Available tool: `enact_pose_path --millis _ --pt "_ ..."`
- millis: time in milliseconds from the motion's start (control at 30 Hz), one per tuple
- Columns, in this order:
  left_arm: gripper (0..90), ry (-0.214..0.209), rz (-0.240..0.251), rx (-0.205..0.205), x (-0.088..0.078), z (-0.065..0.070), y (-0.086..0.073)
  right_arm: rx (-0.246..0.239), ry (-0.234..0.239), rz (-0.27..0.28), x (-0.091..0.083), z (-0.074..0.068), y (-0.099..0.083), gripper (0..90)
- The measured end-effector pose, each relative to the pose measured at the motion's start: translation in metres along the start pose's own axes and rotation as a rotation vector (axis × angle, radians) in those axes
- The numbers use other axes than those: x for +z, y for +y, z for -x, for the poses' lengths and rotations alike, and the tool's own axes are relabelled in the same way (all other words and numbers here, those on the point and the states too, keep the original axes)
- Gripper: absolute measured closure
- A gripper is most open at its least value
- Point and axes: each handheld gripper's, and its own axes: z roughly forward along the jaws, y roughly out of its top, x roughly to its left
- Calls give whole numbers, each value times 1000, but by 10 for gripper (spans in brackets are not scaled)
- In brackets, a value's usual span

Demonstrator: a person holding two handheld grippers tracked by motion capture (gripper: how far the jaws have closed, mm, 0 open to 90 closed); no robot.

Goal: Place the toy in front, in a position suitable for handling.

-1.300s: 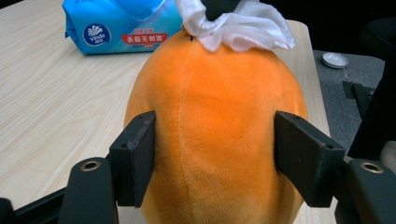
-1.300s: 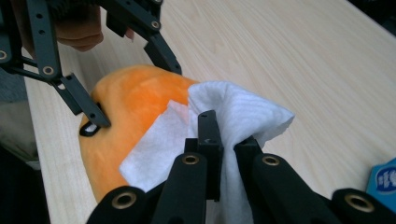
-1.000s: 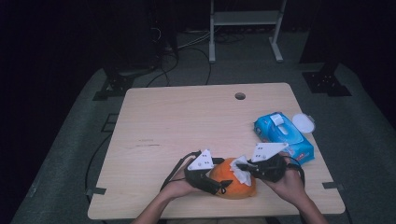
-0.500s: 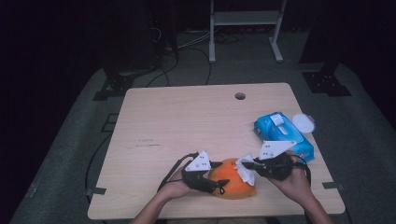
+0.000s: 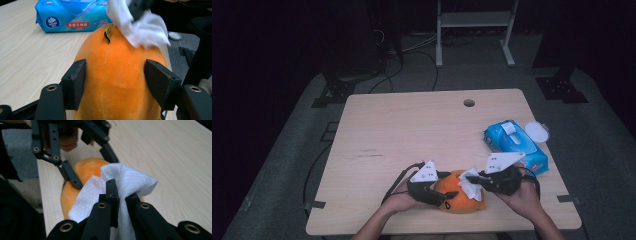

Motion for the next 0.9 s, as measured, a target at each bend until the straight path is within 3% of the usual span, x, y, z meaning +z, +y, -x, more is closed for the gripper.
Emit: enact_pose_path --millis 133,233,400,533,700,767,833,867,900 --pt "359 8 -1 -18 -2 -4 -3 40 -24 17 -10 10 -7 858" --pt "358 7 7 -30 -3 -5 -5 64 -4 31 -13 16 -12 858" --pt "349 14 -1 -5 0 0 -2 72 28 26 -4 14 -12 858" --pt "344 23 -14 10 2 5 0 59 26 22 0 10 -8 857" --pt "340 6 -17 20 3 8 1 80 35 37 2 13 -9 857" --pt "308 -13 -15 11 0 5 3 80 51 27 2 13 -10 857" --pt "226 -20 -12 -6 0 3 4 75 66 25 2 13 -10 857" --pt "155 -18 -26 -41 0 -4 4 67 104 29 2 12 -9 857" --pt "119 -18 -26 -41 0 -4 4 67 104 29 2 12 -9 857"
